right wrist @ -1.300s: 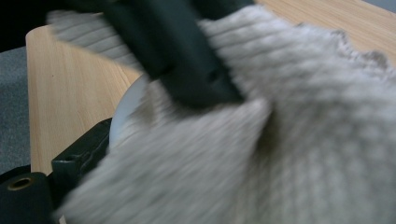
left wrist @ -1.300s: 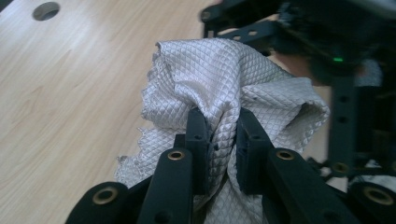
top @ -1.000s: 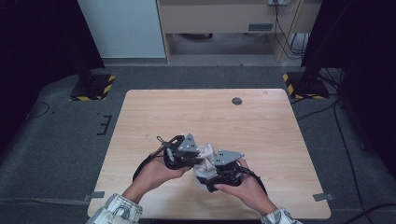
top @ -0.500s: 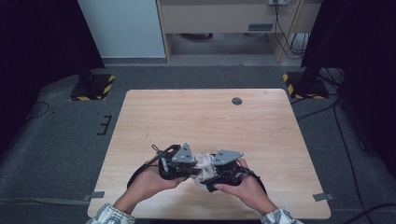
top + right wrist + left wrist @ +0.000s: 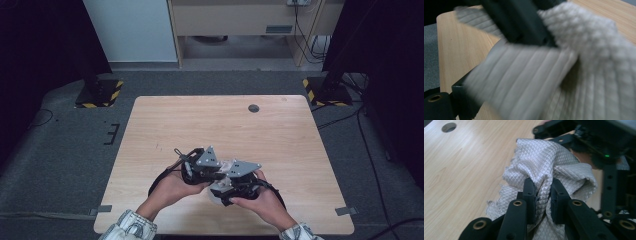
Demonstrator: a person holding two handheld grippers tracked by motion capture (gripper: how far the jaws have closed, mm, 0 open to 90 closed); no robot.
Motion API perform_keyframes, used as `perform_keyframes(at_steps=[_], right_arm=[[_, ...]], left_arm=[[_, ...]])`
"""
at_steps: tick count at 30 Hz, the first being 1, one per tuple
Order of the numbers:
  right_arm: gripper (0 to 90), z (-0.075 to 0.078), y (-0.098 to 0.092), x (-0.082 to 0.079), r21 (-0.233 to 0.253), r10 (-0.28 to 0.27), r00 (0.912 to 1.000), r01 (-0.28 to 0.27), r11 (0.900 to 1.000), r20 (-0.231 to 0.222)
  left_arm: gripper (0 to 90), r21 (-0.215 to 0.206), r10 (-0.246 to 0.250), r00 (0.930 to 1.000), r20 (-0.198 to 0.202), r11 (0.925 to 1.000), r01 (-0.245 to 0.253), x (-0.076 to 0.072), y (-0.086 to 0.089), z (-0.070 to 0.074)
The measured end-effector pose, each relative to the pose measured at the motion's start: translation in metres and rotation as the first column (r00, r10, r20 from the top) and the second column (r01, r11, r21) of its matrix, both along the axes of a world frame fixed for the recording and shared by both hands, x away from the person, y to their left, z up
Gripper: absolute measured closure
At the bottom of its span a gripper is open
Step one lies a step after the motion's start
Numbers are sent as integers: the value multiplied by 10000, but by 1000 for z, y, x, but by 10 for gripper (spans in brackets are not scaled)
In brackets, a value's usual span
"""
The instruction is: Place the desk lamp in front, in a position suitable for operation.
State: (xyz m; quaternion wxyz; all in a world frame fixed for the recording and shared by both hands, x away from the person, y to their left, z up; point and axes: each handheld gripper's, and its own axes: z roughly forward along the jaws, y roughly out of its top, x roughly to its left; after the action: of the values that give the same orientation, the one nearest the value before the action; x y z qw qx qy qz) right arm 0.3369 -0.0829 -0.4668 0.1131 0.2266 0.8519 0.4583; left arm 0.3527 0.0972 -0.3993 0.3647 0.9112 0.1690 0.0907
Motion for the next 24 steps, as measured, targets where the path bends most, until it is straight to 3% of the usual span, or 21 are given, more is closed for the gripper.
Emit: perform_keyframes(at_steps=[14, 24], right_arm=[[89, -1, 0, -1, 104, -70, 10000, 70, 9999, 61], [89, 0, 1, -1, -7, -42, 10000, 42, 10000, 11]], left_arm=[[766, 316, 300, 9995, 102, 9990, -303, -10, 33, 1], [769, 77, -272, 9996, -108, 9996, 273, -24, 27, -1]])
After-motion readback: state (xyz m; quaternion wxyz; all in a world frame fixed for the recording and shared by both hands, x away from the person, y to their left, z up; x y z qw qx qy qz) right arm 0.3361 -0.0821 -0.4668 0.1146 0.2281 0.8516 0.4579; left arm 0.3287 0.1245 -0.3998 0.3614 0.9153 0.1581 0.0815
